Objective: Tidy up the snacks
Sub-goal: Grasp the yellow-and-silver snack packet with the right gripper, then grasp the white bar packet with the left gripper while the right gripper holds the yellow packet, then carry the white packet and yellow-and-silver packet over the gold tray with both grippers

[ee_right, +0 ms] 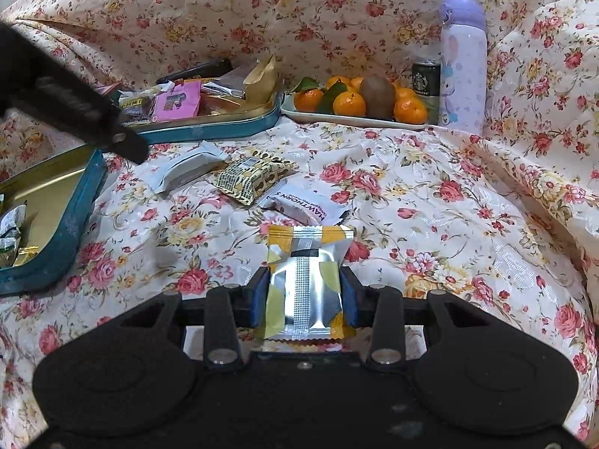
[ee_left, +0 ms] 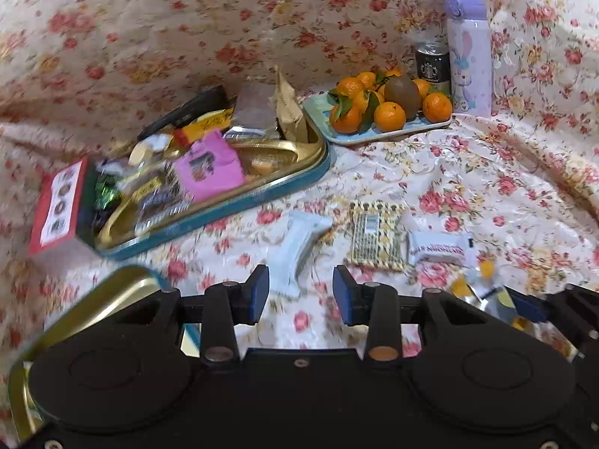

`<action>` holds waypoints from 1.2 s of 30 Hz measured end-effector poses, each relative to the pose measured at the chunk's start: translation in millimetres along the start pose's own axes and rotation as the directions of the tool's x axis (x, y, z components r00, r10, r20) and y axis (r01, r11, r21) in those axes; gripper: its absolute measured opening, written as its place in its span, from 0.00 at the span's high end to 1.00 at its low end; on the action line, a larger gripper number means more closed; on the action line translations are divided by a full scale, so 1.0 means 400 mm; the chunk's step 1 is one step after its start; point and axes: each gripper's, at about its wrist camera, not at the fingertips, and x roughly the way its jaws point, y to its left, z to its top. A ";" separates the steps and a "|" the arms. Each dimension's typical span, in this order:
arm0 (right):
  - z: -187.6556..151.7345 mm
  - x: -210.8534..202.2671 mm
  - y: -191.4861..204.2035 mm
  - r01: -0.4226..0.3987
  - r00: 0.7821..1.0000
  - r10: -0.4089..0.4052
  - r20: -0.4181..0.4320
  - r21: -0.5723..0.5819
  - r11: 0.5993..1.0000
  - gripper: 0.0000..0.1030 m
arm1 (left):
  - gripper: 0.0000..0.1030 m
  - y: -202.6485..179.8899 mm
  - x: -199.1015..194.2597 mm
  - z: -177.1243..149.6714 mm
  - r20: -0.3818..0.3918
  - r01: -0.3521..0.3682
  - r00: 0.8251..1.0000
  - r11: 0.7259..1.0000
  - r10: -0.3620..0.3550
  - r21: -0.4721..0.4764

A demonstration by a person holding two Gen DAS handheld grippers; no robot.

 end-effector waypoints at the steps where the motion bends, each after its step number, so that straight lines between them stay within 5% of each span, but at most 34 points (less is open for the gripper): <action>1: -0.001 0.000 0.001 0.001 1.000 -0.001 0.002 -0.002 1.000 0.60 | 0.54 -0.002 0.007 0.005 0.009 -0.003 1.000 1.000 0.003 0.019; 6: -0.005 0.001 0.011 0.014 1.000 -0.014 0.006 -0.024 1.000 0.60 | 0.52 -0.003 0.060 0.031 0.009 -0.013 1.000 0.996 0.013 0.092; 29: -0.005 0.002 0.000 -0.009 1.000 0.009 0.006 0.001 1.000 0.58 | 0.52 0.010 0.208 0.051 -0.100 0.023 0.995 0.993 -0.011 0.117; 33: -0.003 0.004 -0.001 -0.009 1.000 0.009 0.002 0.002 1.000 0.58 | 0.71 0.016 0.201 0.051 -0.130 0.045 0.991 0.997 -0.037 0.056; 36: -0.001 0.006 -0.001 -0.008 1.000 0.008 -0.002 0.003 1.000 0.58 | 0.71 0.014 0.181 0.034 -0.155 0.018 0.988 1.000 -0.015 0.016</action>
